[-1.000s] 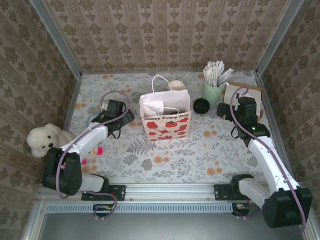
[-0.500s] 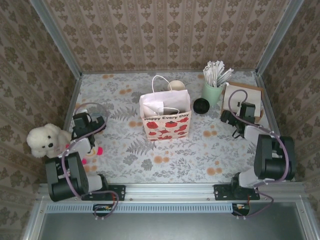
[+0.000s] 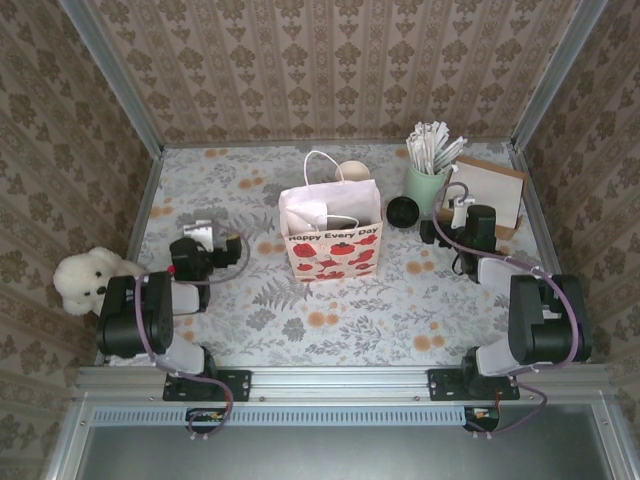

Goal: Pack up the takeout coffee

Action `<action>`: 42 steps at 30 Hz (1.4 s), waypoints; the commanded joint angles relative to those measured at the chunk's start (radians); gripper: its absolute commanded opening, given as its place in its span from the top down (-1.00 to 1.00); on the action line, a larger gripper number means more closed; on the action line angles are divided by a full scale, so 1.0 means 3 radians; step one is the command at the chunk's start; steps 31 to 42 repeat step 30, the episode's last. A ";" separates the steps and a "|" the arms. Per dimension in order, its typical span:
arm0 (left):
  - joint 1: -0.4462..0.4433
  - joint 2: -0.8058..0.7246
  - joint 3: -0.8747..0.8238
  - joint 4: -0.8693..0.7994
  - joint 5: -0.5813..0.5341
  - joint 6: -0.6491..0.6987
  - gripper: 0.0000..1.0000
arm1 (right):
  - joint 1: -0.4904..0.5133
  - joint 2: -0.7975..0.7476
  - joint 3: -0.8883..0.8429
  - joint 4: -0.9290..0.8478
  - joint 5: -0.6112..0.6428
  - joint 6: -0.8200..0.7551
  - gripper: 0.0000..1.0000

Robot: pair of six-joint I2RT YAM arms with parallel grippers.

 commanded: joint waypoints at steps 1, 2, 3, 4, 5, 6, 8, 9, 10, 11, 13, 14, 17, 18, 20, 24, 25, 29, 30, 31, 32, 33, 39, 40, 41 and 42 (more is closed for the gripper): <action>-0.0034 -0.0011 0.0190 0.0139 -0.0289 0.0023 -1.00 | 0.0025 -0.0012 -0.0125 0.0635 -0.0045 0.0067 -1.00; -0.0096 0.0005 0.0363 -0.0131 -0.0530 0.0009 -1.00 | 0.0089 0.0039 -0.0116 0.0665 -0.0038 0.0008 -1.00; -0.0239 -0.0028 0.0425 -0.0349 -0.0724 0.0090 -1.00 | 0.0190 0.0108 -0.0096 0.0663 0.0063 -0.0089 -1.00; -0.0255 0.0006 0.0415 -0.0244 -0.0782 0.0120 -1.00 | 0.0257 0.0161 -0.0112 0.0747 0.0157 -0.0143 -1.00; -0.0238 -0.0005 0.0416 -0.0278 -0.0807 0.0077 -1.00 | 0.0242 0.0117 -0.0132 0.0713 0.0159 -0.0132 -1.00; -0.0244 -0.0018 0.0418 -0.0306 -0.0830 0.0074 -1.00 | 0.0240 0.0094 -0.0267 0.0934 0.0201 -0.0117 -1.00; -0.0254 -0.0011 0.0414 -0.0278 -0.0854 0.0081 -1.00 | 0.0309 0.0191 -0.0576 0.1556 0.0325 -0.0186 -1.00; -0.0275 -0.0019 0.0404 -0.0259 -0.0928 0.0075 -1.00 | 0.0376 0.0292 -0.0690 0.1915 0.0522 -0.0186 -1.00; -0.0275 -0.0011 0.0398 -0.0239 -0.0936 0.0075 -1.00 | 0.0393 0.0274 -0.0684 0.1886 0.0681 -0.0133 -1.00; -0.0276 -0.0019 0.0396 -0.0256 -0.0937 0.0072 -1.00 | 0.0388 0.0241 -0.0602 0.1666 0.0794 -0.0079 -1.00; -0.0276 -0.0014 0.0398 -0.0253 -0.0922 0.0079 -1.00 | 0.0279 0.0267 -0.0483 0.1471 0.0682 0.0038 -1.00; -0.0276 -0.0014 0.0403 -0.0259 -0.0920 0.0081 -1.00 | 0.0252 0.0264 -0.0484 0.1459 0.0650 0.0047 -1.00; -0.0276 -0.0010 0.0411 -0.0271 -0.0904 0.0083 -1.00 | 0.0259 0.0272 -0.0482 0.1470 0.0658 0.0047 -1.00; -0.0276 -0.0010 0.0417 -0.0285 -0.0899 0.0087 -1.00 | 0.0255 0.0273 -0.0479 0.1459 0.0659 0.0047 -1.00; -0.0257 -0.0003 0.0438 -0.0309 -0.0865 0.0076 -1.00 | 0.0255 0.0284 -0.0464 0.1446 0.0662 0.0047 -1.00; -0.0236 -0.0002 0.0441 -0.0330 -0.0838 0.0064 -1.00 | 0.0253 0.0280 -0.0468 0.1450 0.0651 0.0052 -1.00; -0.0238 0.0003 0.0444 -0.0330 -0.0835 0.0065 -1.00 | 0.0250 0.0278 -0.0469 0.1451 0.0652 0.0052 -1.00; -0.0240 -0.0002 0.0424 -0.0300 -0.0823 0.0075 -1.00 | 0.0250 0.0262 -0.0489 0.1475 0.0648 0.0047 -1.00; -0.0242 -0.0011 0.0415 -0.0286 -0.0821 0.0080 -1.00 | 0.0250 0.0262 -0.0489 0.1477 0.0648 0.0047 -1.00; -0.0242 -0.0011 0.0415 -0.0286 -0.0821 0.0080 -1.00 | 0.0250 0.0262 -0.0489 0.1477 0.0648 0.0047 -1.00; -0.0242 -0.0011 0.0415 -0.0286 -0.0821 0.0080 -1.00 | 0.0250 0.0262 -0.0489 0.1477 0.0648 0.0047 -1.00; -0.0242 -0.0011 0.0415 -0.0286 -0.0821 0.0080 -1.00 | 0.0250 0.0262 -0.0489 0.1477 0.0648 0.0047 -1.00; -0.0242 -0.0011 0.0415 -0.0286 -0.0821 0.0080 -1.00 | 0.0250 0.0262 -0.0489 0.1477 0.0648 0.0047 -1.00; -0.0242 -0.0011 0.0415 -0.0286 -0.0821 0.0080 -1.00 | 0.0250 0.0262 -0.0489 0.1477 0.0648 0.0047 -1.00; -0.0242 -0.0011 0.0415 -0.0286 -0.0821 0.0080 -1.00 | 0.0250 0.0262 -0.0489 0.1477 0.0648 0.0047 -1.00; -0.0242 -0.0011 0.0415 -0.0286 -0.0821 0.0080 -1.00 | 0.0250 0.0262 -0.0489 0.1477 0.0648 0.0047 -1.00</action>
